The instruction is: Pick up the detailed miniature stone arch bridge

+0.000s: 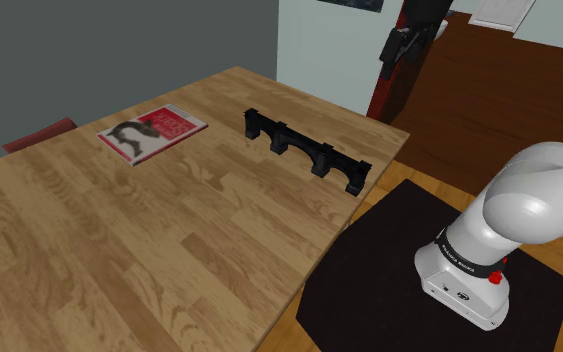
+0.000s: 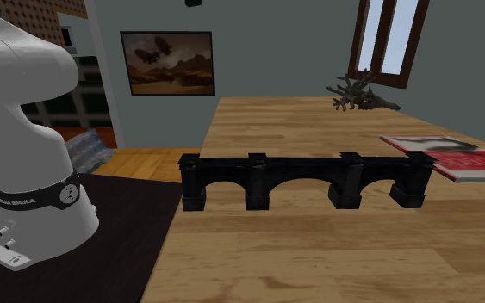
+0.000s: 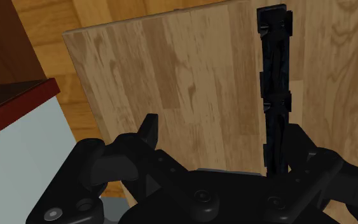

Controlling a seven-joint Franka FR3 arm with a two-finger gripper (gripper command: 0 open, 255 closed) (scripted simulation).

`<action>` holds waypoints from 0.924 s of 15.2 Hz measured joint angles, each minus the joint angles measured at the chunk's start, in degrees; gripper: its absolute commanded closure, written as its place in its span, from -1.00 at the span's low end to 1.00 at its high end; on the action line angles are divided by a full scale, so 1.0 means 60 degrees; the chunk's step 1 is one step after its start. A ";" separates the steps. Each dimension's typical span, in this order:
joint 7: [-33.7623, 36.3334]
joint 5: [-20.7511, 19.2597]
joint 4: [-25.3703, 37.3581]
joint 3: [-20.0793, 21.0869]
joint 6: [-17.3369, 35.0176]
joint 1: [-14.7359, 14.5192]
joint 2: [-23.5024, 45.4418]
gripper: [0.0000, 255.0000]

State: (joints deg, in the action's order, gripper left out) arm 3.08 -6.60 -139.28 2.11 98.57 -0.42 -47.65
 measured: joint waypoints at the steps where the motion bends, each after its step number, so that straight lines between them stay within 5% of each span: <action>1: 0.0000 0.0000 0.0000 0.0000 0.0000 0.0000 0.0000 -1.00; 14: -0.0319 0.0365 0.0243 0.0102 0.2795 -0.0470 0.4003 -1.00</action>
State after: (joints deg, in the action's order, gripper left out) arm 1.17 -4.41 -137.82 2.73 115.34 -3.24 -23.63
